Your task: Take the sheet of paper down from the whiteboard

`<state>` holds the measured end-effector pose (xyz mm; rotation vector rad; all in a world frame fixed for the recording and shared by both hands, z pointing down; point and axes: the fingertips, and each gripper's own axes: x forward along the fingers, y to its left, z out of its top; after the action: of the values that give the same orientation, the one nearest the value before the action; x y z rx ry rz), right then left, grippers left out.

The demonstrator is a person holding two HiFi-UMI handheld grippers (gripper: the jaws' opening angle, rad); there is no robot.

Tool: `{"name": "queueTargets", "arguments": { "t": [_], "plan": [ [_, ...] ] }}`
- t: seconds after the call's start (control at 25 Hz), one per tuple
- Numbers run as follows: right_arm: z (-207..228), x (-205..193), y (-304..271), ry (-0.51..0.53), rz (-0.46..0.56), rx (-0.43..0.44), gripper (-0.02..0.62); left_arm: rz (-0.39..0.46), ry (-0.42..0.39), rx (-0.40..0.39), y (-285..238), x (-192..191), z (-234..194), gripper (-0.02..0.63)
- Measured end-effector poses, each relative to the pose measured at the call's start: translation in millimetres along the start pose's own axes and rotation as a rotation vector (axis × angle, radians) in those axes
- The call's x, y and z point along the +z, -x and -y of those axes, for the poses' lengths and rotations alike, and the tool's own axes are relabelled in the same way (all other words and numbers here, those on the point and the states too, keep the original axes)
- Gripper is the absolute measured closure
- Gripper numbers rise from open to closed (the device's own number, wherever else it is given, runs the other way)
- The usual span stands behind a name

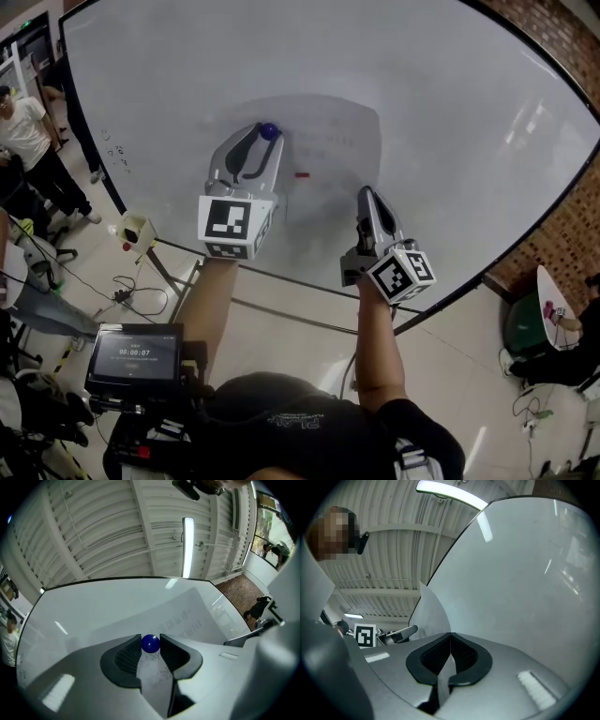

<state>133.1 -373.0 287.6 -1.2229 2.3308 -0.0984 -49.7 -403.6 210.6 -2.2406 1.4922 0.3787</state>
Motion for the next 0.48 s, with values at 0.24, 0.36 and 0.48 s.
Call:
{"name": "queueTargets", "arguments": {
  "t": [0.24, 0.36, 0.48],
  "plan": [
    [6.0, -9.4, 44.4, 0.123, -0.079, -0.047, 0.583, -0.040, -0.020, 0.063, 41.1, 13.2, 20.0, 0.483],
    [13.8, -18.7, 63.4, 0.192, -0.129, -0.069, 0.583, -0.075, -0.024, 0.102, 59.4, 8.6, 22.0, 0.483],
    [13.3, -27.1, 77.2, 0.227, -0.161, -0.077, 0.583, -0.110, -0.030, 0.130, 77.0, 3.9, 25.3, 0.483]
  ]
}}
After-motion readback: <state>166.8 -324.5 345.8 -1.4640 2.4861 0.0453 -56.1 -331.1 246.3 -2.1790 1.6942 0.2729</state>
